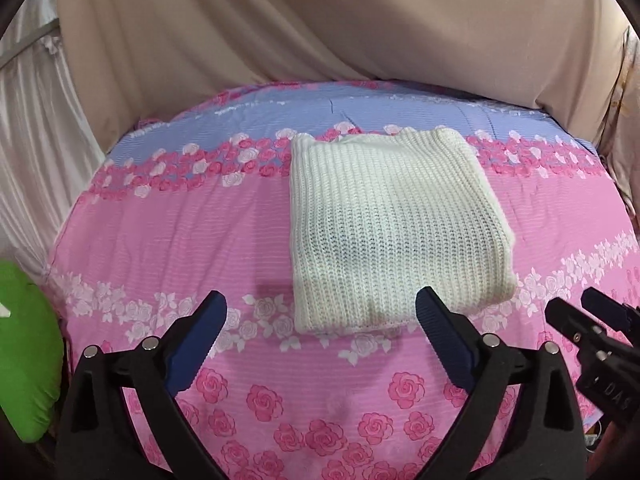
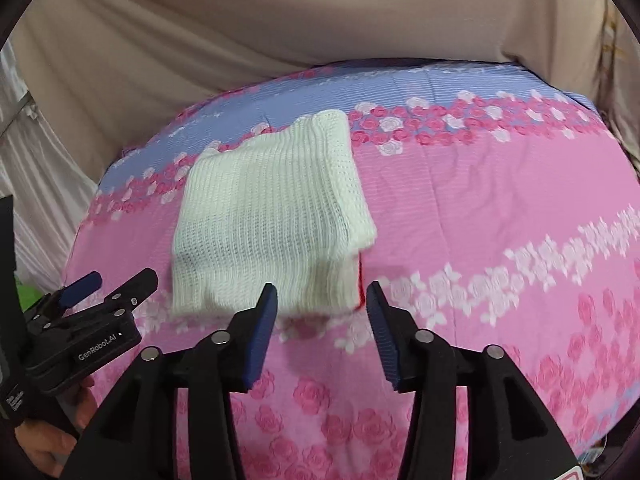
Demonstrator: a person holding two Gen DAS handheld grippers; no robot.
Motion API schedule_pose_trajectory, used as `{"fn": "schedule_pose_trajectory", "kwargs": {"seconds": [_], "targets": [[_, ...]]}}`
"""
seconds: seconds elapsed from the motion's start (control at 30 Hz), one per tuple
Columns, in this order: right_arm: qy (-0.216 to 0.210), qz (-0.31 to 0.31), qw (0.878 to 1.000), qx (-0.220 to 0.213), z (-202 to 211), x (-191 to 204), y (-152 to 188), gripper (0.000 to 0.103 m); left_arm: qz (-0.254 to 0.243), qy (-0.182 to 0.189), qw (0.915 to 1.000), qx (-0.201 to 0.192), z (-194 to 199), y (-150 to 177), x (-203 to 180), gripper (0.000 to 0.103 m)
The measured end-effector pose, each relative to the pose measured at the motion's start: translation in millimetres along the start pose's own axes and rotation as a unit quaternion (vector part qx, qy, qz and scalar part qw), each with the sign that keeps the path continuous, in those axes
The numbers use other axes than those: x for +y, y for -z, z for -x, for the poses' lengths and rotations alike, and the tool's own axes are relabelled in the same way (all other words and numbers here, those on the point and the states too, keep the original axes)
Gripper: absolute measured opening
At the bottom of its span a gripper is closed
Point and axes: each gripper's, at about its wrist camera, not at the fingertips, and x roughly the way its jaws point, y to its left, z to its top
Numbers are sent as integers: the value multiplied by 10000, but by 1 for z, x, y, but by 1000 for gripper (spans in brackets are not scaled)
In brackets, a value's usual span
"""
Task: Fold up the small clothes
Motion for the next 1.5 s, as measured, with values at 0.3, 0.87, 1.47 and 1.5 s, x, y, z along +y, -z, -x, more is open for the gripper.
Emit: {"fn": "schedule_pose_trajectory", "kwargs": {"seconds": [0.3,0.87,1.47,1.5], "targets": [[423,-281,9987,8,6,-9,37,65,-22,-260,9996,-62,8,35,-2,94],[672,194,9976,-3,-3,22,64,67,105,-260,9993,241,-4,60,0,93],[702,267,9972,-18,-3,25,64,67,166,-295,9990,290,-5,57,1,93],[696,262,9972,-19,-3,26,64,67,178,-286,9990,302,-5,57,2,93]]}}
